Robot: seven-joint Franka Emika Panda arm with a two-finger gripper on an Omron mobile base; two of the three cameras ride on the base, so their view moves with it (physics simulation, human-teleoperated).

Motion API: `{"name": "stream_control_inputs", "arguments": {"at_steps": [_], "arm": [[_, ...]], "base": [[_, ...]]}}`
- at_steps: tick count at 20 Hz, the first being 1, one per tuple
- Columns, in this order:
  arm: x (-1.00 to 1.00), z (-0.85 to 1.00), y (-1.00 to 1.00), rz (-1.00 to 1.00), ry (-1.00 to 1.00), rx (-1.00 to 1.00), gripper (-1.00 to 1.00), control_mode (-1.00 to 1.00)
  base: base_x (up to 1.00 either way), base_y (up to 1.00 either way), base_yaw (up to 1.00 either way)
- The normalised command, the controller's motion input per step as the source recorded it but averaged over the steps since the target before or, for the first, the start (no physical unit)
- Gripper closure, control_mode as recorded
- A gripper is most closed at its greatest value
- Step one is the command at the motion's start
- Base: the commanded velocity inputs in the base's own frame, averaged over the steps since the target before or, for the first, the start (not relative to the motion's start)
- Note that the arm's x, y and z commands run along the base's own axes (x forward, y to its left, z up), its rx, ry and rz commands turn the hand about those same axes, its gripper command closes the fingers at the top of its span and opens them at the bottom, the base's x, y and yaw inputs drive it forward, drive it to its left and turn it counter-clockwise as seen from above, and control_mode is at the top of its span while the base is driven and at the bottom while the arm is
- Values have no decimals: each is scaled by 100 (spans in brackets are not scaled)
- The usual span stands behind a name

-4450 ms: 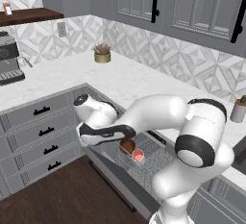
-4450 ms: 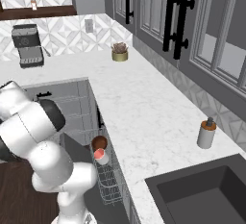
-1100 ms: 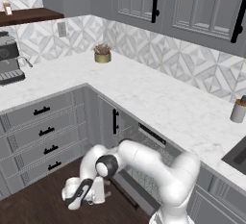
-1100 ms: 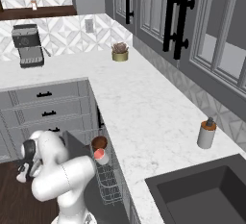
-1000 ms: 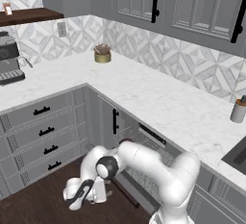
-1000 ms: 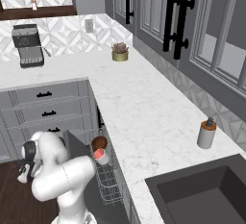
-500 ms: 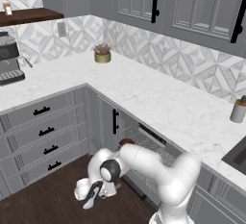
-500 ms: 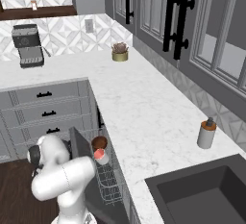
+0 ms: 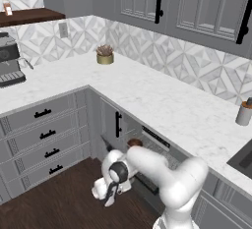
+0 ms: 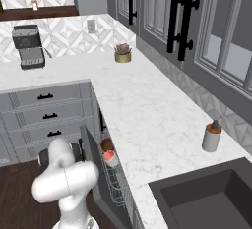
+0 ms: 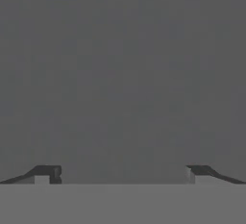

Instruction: Pick up the cup and bowl from the counter, place them in the dishwasher, and close the dishwasher door.

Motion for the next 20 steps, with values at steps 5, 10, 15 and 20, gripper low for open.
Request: {"name": "stream_control_inputs", "arguments": {"at_steps": [5, 10, 15, 20], "arm": [[85, 0, -100, 8, 11, 4, -100, -100], [93, -2, -100, 12, 11, 7, -100, -100], [91, 0, -100, 21, 7, 10, -100, -100], [76, 0, -100, 24, 6, 12, -100, -100]], "base": [[0, 0, 0], [0, 0, 0], [0, 0, 0], [0, 0, 0]]}}
